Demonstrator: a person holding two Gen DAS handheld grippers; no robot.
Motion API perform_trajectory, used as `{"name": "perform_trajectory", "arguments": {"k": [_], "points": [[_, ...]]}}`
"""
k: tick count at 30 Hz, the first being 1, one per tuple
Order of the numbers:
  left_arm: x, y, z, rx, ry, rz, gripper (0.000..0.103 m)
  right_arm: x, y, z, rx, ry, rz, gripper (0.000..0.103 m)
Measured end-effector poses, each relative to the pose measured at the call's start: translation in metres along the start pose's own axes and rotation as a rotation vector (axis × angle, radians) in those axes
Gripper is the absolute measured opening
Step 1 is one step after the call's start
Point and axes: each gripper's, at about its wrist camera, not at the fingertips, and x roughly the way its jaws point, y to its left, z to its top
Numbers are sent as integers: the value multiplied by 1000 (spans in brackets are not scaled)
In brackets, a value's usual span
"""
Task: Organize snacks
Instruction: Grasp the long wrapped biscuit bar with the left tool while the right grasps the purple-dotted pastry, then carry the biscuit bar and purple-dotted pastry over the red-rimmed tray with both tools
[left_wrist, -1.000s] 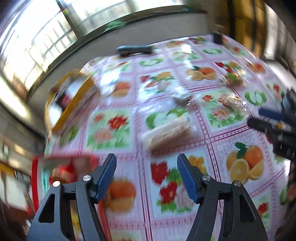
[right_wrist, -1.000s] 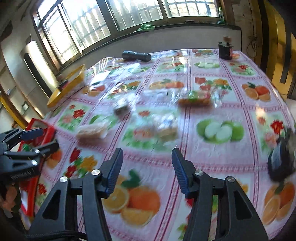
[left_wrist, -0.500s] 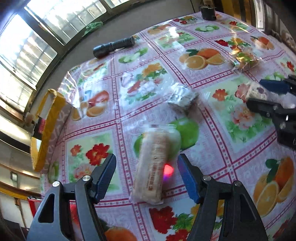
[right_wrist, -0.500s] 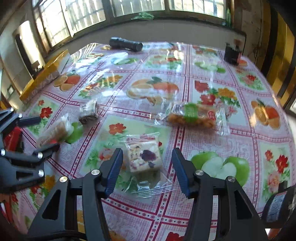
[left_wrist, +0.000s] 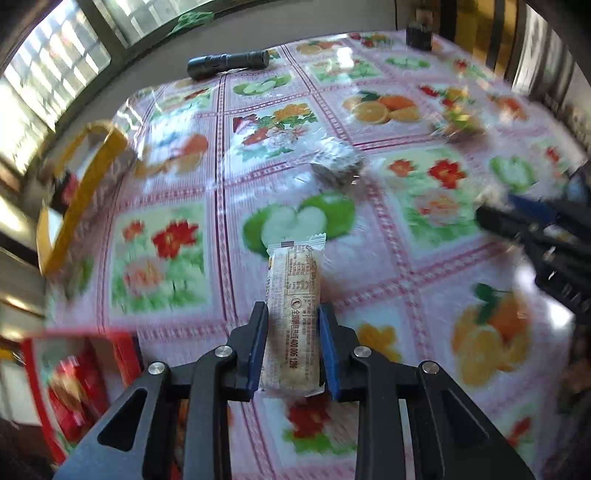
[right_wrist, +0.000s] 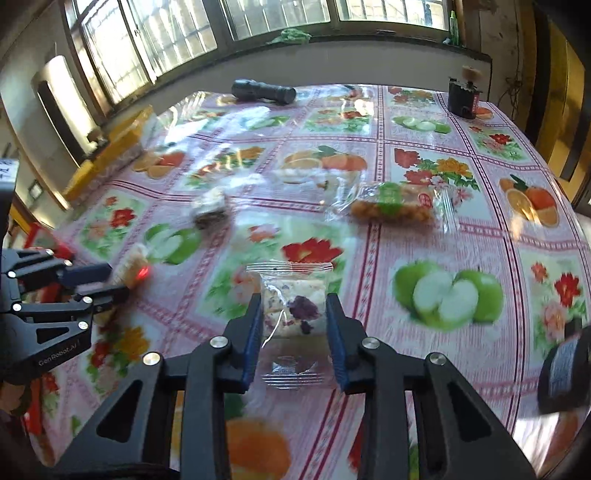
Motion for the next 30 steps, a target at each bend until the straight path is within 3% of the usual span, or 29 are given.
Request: {"name": "perform_trajectory", "arguments": {"k": [4, 8, 10, 24, 30], "points": [[-35, 9, -27, -107, -52, -117, 27, -34, 10, -15, 34, -46, 84, 34], [-66, 17, -62, -220, -108, -185, 27, -65, 24, -31, 54, -92, 156, 34], [-75, 23, -73, -264, -128, -184, 27, -79, 32, -40, 67, -116, 190, 34], [-133, 50, -140, -422, -238, 116, 27, -111, 85, -77, 112, -140, 399, 34], [-137, 54, -154, -451, -245, 168, 27, -117, 110, -85, 65, -121, 441, 34]]}}
